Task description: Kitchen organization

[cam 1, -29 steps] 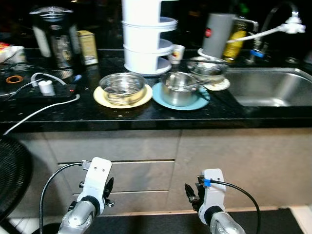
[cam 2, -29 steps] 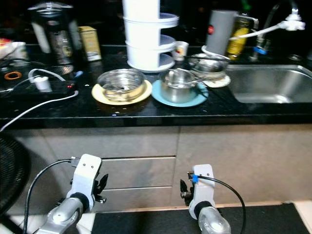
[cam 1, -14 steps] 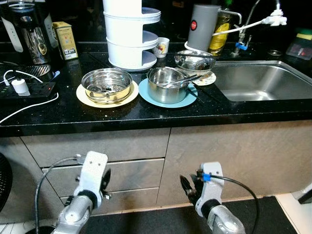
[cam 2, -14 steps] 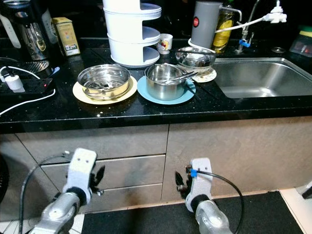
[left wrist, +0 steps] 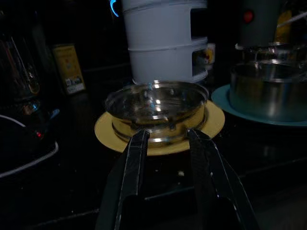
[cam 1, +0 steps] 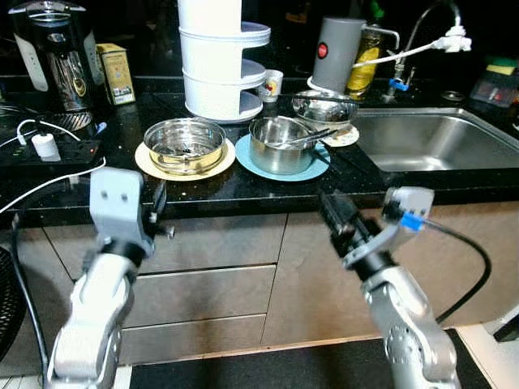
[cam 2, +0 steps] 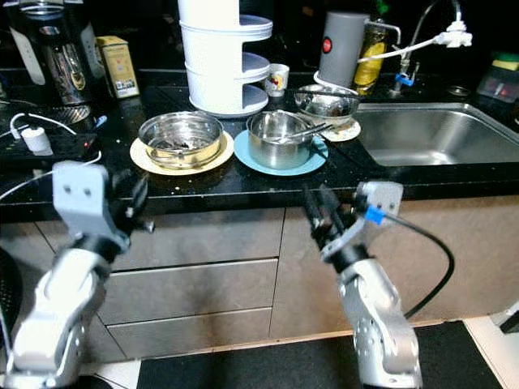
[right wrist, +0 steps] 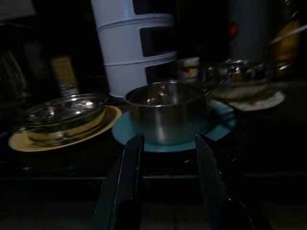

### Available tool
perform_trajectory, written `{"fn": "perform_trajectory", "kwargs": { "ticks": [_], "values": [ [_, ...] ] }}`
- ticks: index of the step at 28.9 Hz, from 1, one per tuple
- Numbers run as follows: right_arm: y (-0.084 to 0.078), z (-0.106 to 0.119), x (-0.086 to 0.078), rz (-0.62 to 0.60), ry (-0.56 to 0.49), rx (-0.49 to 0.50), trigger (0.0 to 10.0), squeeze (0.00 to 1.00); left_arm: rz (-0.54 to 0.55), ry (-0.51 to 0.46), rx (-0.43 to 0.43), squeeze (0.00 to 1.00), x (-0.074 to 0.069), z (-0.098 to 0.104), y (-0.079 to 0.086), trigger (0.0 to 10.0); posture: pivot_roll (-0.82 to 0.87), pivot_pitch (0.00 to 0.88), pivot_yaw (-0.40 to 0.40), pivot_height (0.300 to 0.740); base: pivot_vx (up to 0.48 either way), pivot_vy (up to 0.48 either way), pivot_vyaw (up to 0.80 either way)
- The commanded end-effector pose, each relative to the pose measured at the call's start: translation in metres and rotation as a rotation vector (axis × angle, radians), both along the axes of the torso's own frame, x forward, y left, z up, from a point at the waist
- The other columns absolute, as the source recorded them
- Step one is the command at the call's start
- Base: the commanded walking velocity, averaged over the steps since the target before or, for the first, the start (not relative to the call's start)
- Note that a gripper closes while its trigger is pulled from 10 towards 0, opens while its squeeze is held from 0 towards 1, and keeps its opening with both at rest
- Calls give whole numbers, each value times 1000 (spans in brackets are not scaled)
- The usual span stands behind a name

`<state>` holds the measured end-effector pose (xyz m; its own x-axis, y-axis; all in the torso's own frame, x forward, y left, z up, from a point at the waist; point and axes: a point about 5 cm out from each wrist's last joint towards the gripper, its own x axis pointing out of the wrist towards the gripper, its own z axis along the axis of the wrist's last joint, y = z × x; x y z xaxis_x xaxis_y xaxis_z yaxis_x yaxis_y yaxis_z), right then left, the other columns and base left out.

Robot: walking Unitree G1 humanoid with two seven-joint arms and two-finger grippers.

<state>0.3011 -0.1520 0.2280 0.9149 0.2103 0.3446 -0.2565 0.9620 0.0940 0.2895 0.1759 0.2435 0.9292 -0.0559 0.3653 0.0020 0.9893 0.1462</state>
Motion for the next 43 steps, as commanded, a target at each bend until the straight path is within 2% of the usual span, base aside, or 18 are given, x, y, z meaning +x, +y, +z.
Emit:
{"fn": "perform_trajectory", "kwargs": {
  "ticks": [1, 6, 14, 43],
  "values": [
    [1, 0, 0, -18, 11, -41, 10000, 0, -6, 52, 22, 0, 2, -11, -1, 10000, -32, 76, -52, 740, 0, 0, 0],
    [1, -2, 2, -44, 35, -84, 10000, 0, -24, 50, 17, 0, 1, -13, -5, 10000, -32, 80, -52, 740, 0, 0, 0],
    [-1, -7, 4, -97, 55, -89, 10000, 0, -44, 63, 9, 0, 4, -12, -13, 10000, -34, 88, -50, 740, 0, 0, 0],
    [2, -14, 3, -118, 75, -107, 10000, 0, -59, 37, 5, 0, 5, -2, -15, 10000, -29, 94, -48, 740, 327, 0, 0]
  ]
}}
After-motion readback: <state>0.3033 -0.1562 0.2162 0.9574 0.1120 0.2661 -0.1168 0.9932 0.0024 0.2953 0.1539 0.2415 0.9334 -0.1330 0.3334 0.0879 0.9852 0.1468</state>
